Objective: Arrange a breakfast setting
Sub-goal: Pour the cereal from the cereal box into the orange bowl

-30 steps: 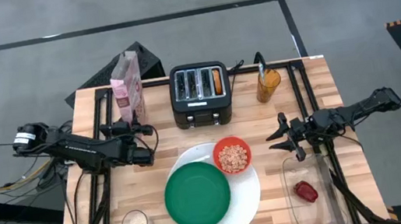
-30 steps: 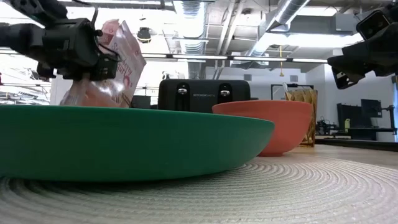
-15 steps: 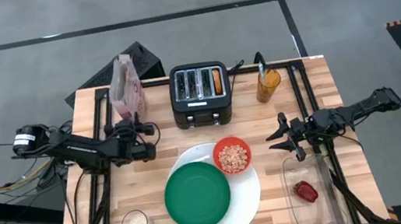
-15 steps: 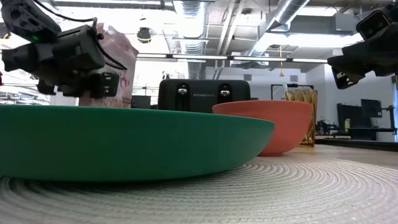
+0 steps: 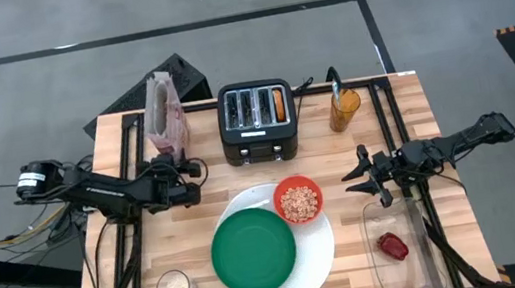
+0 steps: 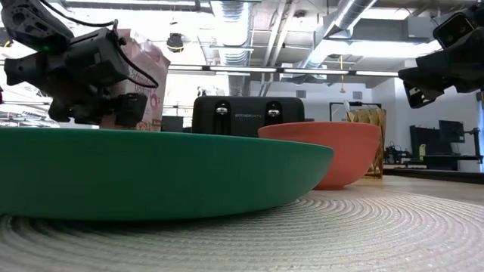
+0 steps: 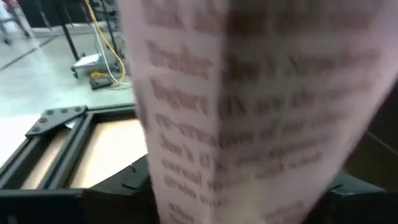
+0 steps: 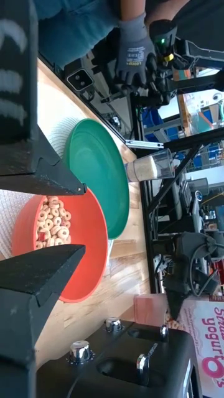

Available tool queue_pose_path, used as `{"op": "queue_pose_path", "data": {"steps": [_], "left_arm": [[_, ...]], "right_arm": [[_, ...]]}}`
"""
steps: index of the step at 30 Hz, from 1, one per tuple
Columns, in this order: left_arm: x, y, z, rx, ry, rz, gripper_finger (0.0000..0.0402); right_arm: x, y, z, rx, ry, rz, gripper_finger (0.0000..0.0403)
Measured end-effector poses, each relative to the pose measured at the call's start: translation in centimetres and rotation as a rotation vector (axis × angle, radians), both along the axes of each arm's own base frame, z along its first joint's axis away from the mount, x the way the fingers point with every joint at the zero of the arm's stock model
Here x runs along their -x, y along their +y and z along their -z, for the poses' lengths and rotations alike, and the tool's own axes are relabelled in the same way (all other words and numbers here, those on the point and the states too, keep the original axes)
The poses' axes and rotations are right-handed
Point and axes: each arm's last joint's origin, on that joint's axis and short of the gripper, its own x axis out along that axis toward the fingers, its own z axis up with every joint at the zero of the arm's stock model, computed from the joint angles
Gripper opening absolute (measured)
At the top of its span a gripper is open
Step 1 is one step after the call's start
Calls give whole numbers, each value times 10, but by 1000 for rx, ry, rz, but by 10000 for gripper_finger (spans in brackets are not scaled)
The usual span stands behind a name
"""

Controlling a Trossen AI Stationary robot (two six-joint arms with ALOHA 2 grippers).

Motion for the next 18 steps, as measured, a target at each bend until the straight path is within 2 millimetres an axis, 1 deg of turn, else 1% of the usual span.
{"op": "queue_pose_path", "data": {"steps": [4,8,12,18], "left_arm": [[2,-4,-1,64,17,45,272],[6,-9,-10,81,37,84,299],[11,-14,-22,91,48,138,310],[21,-23,-44,116,63,313,311]], "right_arm": [[0,0,0,0,-1,0,157],[0,0,0,0,0,0,157],[0,0,0,0,0,0,157],[0,0,0,0,0,0,157]]}}
